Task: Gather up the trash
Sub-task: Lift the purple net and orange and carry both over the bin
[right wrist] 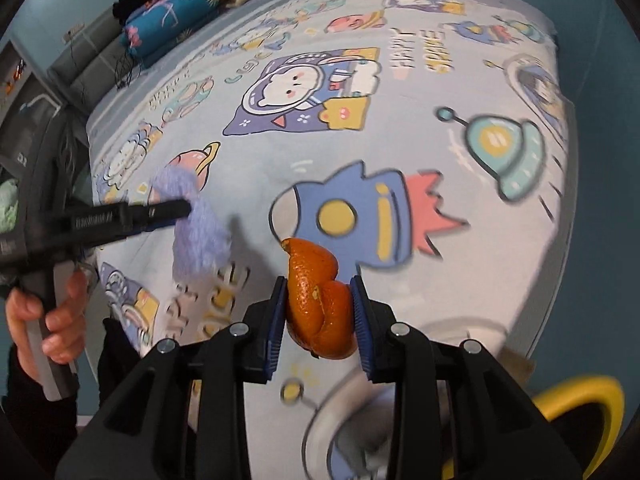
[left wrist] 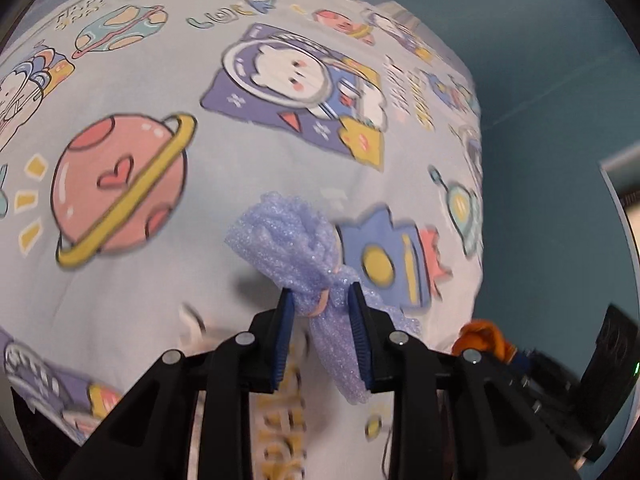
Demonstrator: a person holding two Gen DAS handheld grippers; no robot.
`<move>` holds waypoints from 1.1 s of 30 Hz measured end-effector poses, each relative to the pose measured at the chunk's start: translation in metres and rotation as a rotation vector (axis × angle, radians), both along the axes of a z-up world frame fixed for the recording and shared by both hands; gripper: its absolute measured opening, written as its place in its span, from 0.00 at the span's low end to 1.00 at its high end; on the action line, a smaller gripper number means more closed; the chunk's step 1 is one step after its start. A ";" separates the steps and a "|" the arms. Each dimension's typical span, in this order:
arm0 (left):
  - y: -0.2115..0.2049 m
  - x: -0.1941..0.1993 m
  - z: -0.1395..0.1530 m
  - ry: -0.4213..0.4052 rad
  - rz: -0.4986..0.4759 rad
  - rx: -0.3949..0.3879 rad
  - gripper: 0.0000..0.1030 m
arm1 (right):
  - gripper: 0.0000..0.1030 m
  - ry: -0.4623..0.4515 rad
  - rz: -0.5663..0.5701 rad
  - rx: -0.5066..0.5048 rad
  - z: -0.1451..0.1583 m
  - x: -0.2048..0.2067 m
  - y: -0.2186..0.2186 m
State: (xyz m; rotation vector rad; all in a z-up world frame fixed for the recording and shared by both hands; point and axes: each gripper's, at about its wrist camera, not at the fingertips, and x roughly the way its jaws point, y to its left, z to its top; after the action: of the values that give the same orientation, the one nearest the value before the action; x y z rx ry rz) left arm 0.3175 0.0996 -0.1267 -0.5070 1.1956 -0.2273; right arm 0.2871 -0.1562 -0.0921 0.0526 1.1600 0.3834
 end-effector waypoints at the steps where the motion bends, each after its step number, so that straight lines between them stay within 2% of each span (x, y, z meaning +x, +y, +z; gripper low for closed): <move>1: -0.004 -0.009 0.002 -0.005 -0.020 -0.011 0.25 | 0.29 0.003 -0.012 0.007 0.003 -0.009 -0.007; 2: -0.011 -0.021 0.006 -0.018 -0.050 -0.014 0.25 | 0.29 0.002 -0.027 0.013 0.007 -0.020 -0.016; 6: -0.044 -0.056 0.023 -0.065 -0.134 0.064 0.25 | 0.29 -0.015 -0.118 0.024 0.023 -0.059 -0.057; 8: -0.071 -0.074 0.034 -0.096 -0.207 0.092 0.25 | 0.29 -0.018 -0.169 0.041 0.027 -0.075 -0.079; 16: -0.167 -0.130 0.058 -0.206 -0.419 0.143 0.25 | 0.29 -0.029 -0.373 0.103 0.028 -0.135 -0.158; 20: -0.206 -0.154 0.077 -0.289 -0.487 0.201 0.25 | 0.29 -0.055 -0.468 0.121 0.026 -0.157 -0.192; 25: -0.241 -0.171 0.088 -0.343 -0.544 0.251 0.25 | 0.29 -0.067 -0.524 0.135 0.022 -0.170 -0.215; 29: -0.263 -0.182 0.092 -0.380 -0.578 0.297 0.25 | 0.29 -0.117 -0.567 0.085 0.024 -0.179 -0.227; 33: -0.280 -0.188 0.092 -0.404 -0.598 0.332 0.25 | 0.29 -0.121 -0.591 0.102 0.021 -0.184 -0.238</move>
State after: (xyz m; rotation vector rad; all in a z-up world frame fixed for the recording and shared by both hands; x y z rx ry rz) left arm 0.1292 -0.1807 -0.0343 0.1962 0.9329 -0.5995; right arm 0.1033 -0.3944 -0.0713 0.4455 0.9519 -0.0791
